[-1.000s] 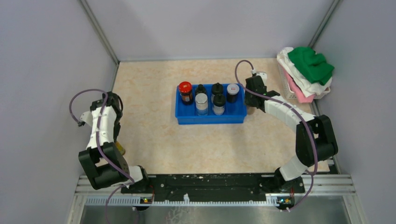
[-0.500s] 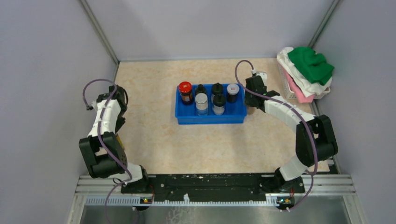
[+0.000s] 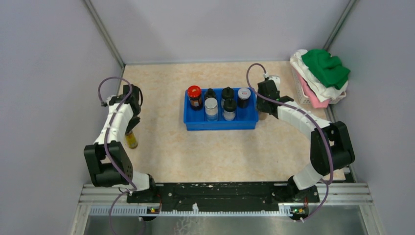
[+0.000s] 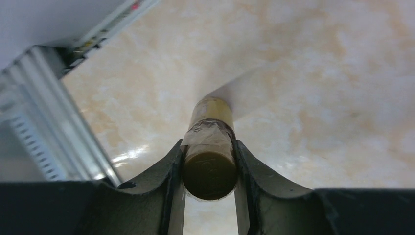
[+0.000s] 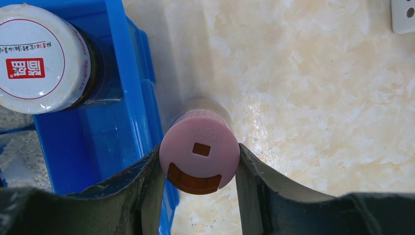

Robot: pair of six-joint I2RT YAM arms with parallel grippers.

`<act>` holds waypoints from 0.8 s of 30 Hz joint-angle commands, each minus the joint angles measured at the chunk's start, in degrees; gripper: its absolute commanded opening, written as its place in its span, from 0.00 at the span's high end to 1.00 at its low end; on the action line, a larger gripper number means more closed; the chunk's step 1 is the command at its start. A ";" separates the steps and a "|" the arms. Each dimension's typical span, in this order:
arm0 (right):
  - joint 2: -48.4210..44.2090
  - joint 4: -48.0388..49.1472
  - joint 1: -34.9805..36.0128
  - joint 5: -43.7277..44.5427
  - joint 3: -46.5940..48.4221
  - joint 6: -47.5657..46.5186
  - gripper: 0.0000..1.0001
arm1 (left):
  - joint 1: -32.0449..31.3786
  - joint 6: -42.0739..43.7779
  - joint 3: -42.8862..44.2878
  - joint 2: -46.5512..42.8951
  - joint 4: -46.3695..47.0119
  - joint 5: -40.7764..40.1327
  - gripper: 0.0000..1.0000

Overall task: Organize the condiment bottles
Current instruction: Pick up the bottle from the corner of the board.

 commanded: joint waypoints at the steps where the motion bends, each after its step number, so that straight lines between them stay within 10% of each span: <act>1: 1.77 -5.65 0.86 -4.32 -3.33 1.60 1.00 | -1.09 2.60 -1.13 -3.85 15.42 15.86 1.00; 24: -2.29 -5.33 -0.69 1.14 -7.09 5.15 1.00 | -6.00 19.84 1.23 1.05 32.84 30.53 1.00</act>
